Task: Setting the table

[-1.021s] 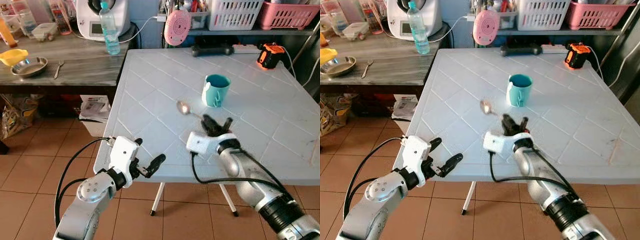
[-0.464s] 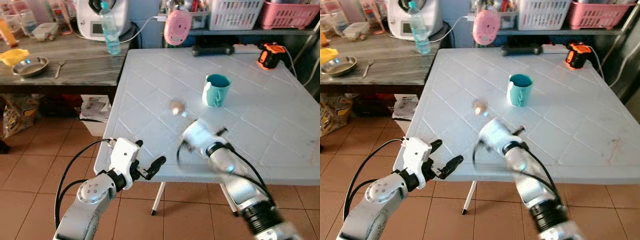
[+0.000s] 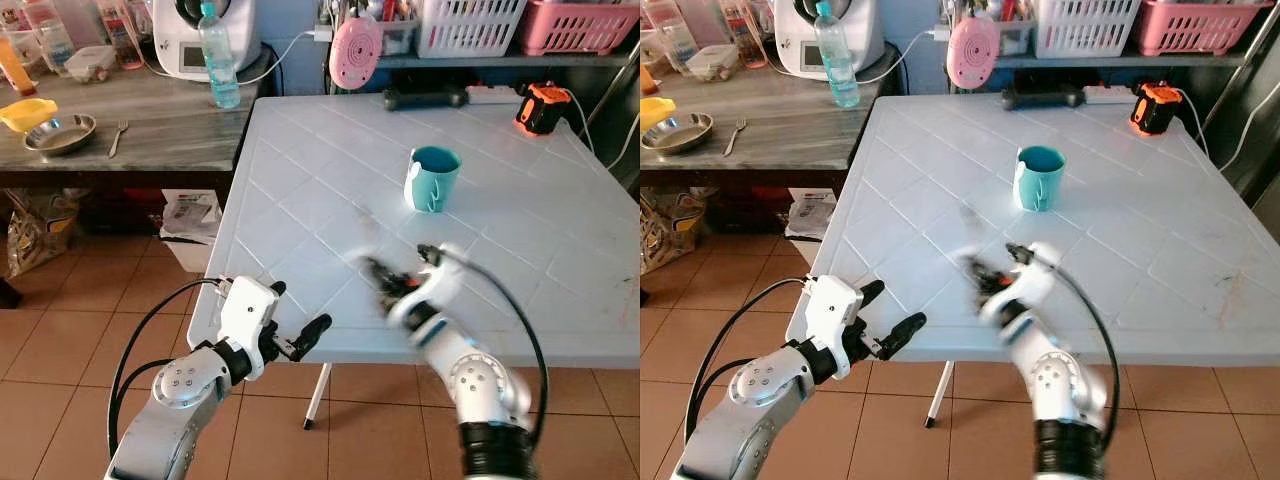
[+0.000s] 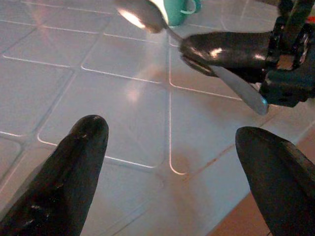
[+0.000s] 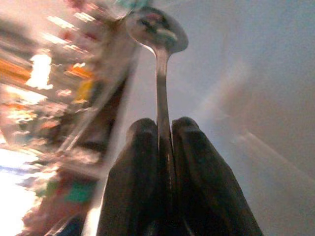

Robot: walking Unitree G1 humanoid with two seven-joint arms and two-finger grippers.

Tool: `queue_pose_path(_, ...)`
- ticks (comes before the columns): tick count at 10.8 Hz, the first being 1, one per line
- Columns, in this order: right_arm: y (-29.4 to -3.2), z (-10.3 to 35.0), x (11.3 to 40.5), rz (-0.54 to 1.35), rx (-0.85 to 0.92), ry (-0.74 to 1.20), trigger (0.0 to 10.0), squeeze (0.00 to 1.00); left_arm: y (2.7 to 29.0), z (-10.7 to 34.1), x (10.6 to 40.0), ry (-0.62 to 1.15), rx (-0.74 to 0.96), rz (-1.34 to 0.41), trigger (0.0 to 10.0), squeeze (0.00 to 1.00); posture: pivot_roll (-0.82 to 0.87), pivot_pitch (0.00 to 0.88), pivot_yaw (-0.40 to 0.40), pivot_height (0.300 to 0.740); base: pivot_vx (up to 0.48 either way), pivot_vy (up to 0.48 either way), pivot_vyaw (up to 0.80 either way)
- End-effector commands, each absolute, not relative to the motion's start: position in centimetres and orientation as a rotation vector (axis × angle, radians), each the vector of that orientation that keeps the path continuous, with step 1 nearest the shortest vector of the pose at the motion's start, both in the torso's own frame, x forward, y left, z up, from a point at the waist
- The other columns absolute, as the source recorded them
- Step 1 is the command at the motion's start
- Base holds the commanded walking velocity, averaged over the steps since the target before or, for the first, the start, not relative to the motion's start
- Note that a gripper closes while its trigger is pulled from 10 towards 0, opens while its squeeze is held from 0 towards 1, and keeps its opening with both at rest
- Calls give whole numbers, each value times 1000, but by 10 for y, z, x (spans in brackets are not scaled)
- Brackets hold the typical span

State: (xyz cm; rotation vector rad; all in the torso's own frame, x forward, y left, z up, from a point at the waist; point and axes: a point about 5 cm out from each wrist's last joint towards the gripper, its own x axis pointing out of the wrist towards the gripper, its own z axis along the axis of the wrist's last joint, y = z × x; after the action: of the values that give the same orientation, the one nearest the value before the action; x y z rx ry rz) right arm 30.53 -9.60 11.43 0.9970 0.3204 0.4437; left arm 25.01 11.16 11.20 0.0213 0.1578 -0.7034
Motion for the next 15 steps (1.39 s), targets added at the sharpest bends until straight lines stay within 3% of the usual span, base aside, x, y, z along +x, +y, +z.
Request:
queue_pose_path(1, -92, 125, 302, 490, 1138, 273, 0, 0, 115, 113, 250, 160, 38, -697, 10000, 0, 29, 74, 52, 740, 0, 0, 0)
queue_pose_path(3, -108, 109, 299, 386, 1294, 270, 0, 0, 117, 114, 250, 160, 47, -688, 10000, 0, 39, 75, 54, 740, 0, 0, 0)
queue_pose_path(6, -128, 87, 289, 286, 1287, 346, 0, 0, 120, 114, 251, 162, 60, -695, 10000, 0, 40, 72, 65, 740, 0, 0, 0)
queue_pose_path(7, -129, 85, 289, 255, 1243, 368, 10000, 180, 119, 114, 251, 164, 62, -699, 10000, 0, 39, 69, 68, 740, 0, 0, 0)
queue_pose_path(8, -130, 84, 291, 241, 1217, 370, 10000, 1000, 120, 114, 252, 166, 64, -701, 10000, 0, 40, 68, 70, 740, 0, 0, 0)
queue_pose_path(15, -140, 92, 298, 173, 1123, 338, 10000, 1000, 119, 114, 252, 170, 63, -708, 10000, 0, 37, 68, 71, 740, 0, 0, 0)
